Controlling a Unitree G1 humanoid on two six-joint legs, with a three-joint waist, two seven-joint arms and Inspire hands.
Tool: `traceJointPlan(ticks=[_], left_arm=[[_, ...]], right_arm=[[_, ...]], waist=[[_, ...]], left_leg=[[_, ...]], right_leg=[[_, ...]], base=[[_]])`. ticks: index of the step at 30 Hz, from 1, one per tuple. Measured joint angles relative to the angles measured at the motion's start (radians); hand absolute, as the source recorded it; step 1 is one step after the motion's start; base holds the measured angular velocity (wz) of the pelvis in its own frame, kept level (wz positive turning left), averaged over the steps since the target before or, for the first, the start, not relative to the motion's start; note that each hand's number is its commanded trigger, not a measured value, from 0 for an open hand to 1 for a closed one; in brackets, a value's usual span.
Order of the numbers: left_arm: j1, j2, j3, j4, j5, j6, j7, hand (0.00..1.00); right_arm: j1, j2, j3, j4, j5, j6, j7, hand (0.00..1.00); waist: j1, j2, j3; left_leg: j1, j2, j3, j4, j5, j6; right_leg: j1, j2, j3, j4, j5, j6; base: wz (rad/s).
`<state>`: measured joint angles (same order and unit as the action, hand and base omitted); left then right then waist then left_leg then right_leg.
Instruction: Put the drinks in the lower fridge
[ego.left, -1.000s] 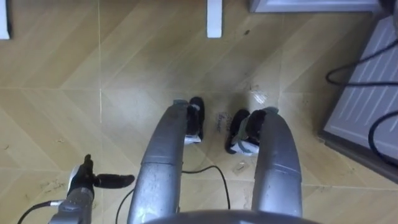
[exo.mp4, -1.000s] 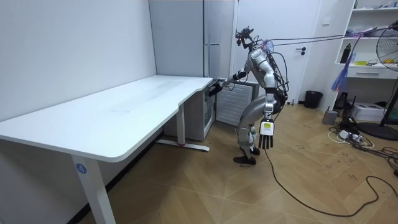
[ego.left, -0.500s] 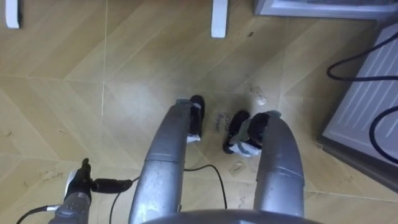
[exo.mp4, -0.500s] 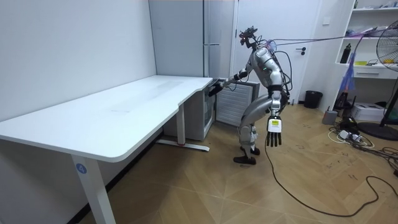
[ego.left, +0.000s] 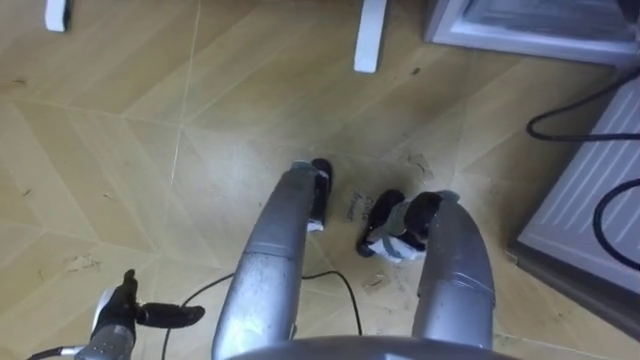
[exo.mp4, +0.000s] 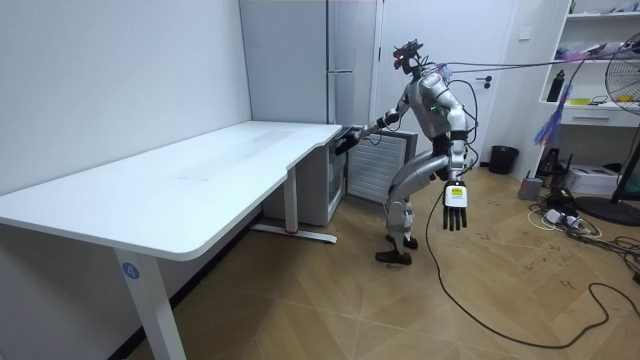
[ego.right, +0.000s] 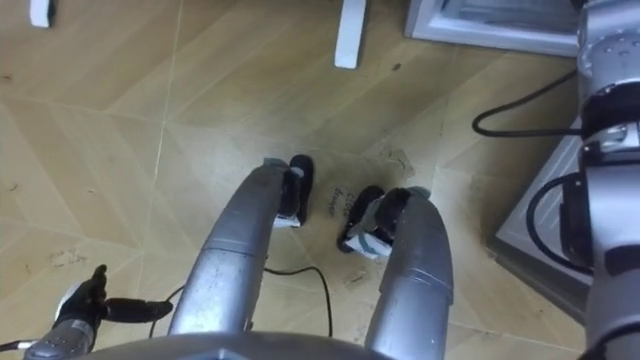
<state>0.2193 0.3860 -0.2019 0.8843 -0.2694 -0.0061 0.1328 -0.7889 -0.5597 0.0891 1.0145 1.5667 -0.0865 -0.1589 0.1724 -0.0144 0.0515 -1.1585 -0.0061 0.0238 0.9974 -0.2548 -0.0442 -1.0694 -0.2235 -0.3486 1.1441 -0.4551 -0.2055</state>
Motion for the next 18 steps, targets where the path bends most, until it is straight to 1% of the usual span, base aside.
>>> traceJointPlan(ticks=[1,2,3,4,5,6,7,8,9,10,11,12,13,14,15,17,18], left_arm=[[0.004,0.003,0.0,-0.002,0.011,0.001,-0.01,0.0],[0.011,0.008,-0.003,-0.011,0.028,0.001,-0.02,0.0],[0.014,0.01,-0.004,-0.013,0.029,0.0,-0.027,0.0],[0.015,0.011,-0.006,-0.006,0.025,0.0,-0.042,0.0],[0.014,0.011,-0.007,0.002,0.025,0.001,-0.059,0.0],[0.012,0.012,-0.007,0.005,0.025,0.001,-0.065,0.0],[0.008,0.017,-0.007,0.008,0.025,0.001,-0.076,0.0],[0.007,0.022,-0.007,0.014,0.025,0.0,-0.084,0.0],[0.007,0.022,-0.007,0.022,0.025,0.0,-0.087,0.0],[0.006,0.022,-0.007,0.039,0.025,0.002,-0.089,0.0],[0.005,0.022,-0.007,0.049,0.021,0.006,-0.093,0.0],[0.005,0.022,-0.005,0.051,0.017,0.006,-0.097,0.0],[0.004,0.023,0.003,0.057,0.011,0.005,-0.107,0.0],[-0.003,0.023,0.014,0.069,0.008,0.005,-0.119,0.0],[-0.011,0.022,0.022,0.08,0.008,0.006,-0.126,0.0],[-0.032,0.023,0.047,0.1,0.01,0.009,-0.138,0.0],[-0.033,0.023,0.047,0.1,0.015,0.008,-0.14,0.0]], right_arm=[[0.009,-0.004,0.008,0.029,-0.011,0.0,0.023,0.0],[0.019,-0.004,0.011,0.061,-0.04,0.001,0.053,0.0],[0.028,-0.005,0.018,0.077,-0.053,0.003,0.076,0.0],[0.048,-0.007,0.027,0.104,-0.097,0.016,0.12,0.0],[0.069,-0.012,0.035,0.126,-0.148,0.033,0.159,0.0],[0.078,-0.018,0.046,0.141,-0.178,0.039,0.179,0.0],[0.094,-0.03,0.065,0.179,-0.246,0.056,0.214,0.0],[0.11,-0.04,0.099,0.214,-0.324,0.068,0.239,0.0],[0.122,-0.043,0.12,0.228,-0.366,0.07,0.251,0.0],[0.155,-0.051,0.166,0.244,-0.448,0.078,0.282,0.0],[0.193,-0.058,0.185,0.258,-0.523,0.088,0.312,0.0],[0.21,-0.06,0.185,0.271,-0.545,0.092,0.325,0.0],[0.236,-0.065,0.182,0.3,-0.577,0.102,0.346,0.0],[0.253,-0.073,0.174,0.32,-0.62,0.112,0.36,0.0],[0.259,-0.075,0.168,0.327,-0.645,0.112,0.364,0.0],[0.286,-0.074,0.155,0.347,-0.766,0.111,0.384,0.0],[0.299,-0.074,0.155,0.344,-0.792,0.11,0.392,0.0]], waist=[[0.005,0.006,0.0031],[0.008,0.007,0.0041],[0.018,0.007,0.0044],[0.024,0.006,0.0049],[0.023,0.007,0.0047],[0.024,0.009,0.0042],[0.024,0.006,0.0046],[0.027,0.004,0.0055],[0.031,0.003,0.0051],[0.031,0.003,0.005],[0.026,0.001,0.0041],[0.025,0.0,0.0038],[0.023,-0.001,0.0032],[0.022,-0.003,0.0017],[0.021,-0.004,0.002],[0.001,-0.005,0.0015],[0.0,-0.005,0.001]], left_leg=[[0.018,0.0,-0.003,-0.004,0.0,0.0],[0.035,0.008,-0.004,-0.006,0.0,0.0],[0.044,0.017,-0.003,-0.009,0.0,0.0],[0.067,0.018,-0.01,-0.02,0.0,0.001],[0.085,0.011,-0.017,-0.036,0.0,0.001],[0.092,0.009,-0.02,-0.041,0.0,0.001],[0.11,0.011,-0.018,-0.051,0.0,0.004],[0.135,0.018,-0.013,-0.063,0.001,0.021],[0.147,0.022,-0.01,-0.067,0.003,0.028],[0.174,0.027,-0.007,-0.072,-0.003,0.036],[0.202,0.026,0.0,-0.085,-0.01,0.044],[0.215,0.024,0.001,-0.092,-0.013,0.046],[0.237,0.023,0.004,-0.099,-0.019,0.05],[0.255,0.021,0.003,-0.103,-0.026,0.051],[0.264,0.021,0.003,-0.105,-0.029,0.051],[0.31,0.017,0.003,-0.121,-0.03,0.053],[0.325,0.017,0.003,-0.126,-0.03,0.053]], right_leg=[[0.022,0.005,0.001,-0.002,-0.009,0.019],[0.043,0.017,0.003,-0.012,-0.014,0.028],[0.056,0.024,0.001,-0.022,-0.013,0.031],[0.083,0.034,-0.001,-0.043,-0.011,0.035],[0.106,0.034,-0.007,-0.061,-0.011,0.043],[0.118,0.034,-0.012,-0.069,-0.012,0.046],[0.137,0.036,-0.014,-0.082,-0.014,0.054],[0.16,0.044,-0.014,-0.102,-0.014,0.062],[0.173,0.05,-0.013,-0.112,-0.014,0.066],[0.205,0.058,-0.013,-0.133,-0.016,0.074],[0.233,0.058,-0.012,-0.151,-0.019,0.081],[0.248,0.058,-0.01,-0.16,-0.019,0.083],[0.273,0.059,-0.009,-0.178,-0.009,0.068],[0.291,0.06,-0.009,-0.192,-0.004,0.065],[0.302,0.059,-0.01,-0.199,-0.003,0.064],[0.353,0.061,-0.011,-0.232,0.003,0.075],[0.37,0.063,-0.009,-0.245,0.005,0.078]], base=[[0.08],[0.04],[-0.09],[-0.08],[0.0],[0.13],[0.05],[-0.04],[-0.15],[-0.1],[-0.05],[0.0],[-0.09],[-0.13],[-0.13],[-0.04],[-0.12]])
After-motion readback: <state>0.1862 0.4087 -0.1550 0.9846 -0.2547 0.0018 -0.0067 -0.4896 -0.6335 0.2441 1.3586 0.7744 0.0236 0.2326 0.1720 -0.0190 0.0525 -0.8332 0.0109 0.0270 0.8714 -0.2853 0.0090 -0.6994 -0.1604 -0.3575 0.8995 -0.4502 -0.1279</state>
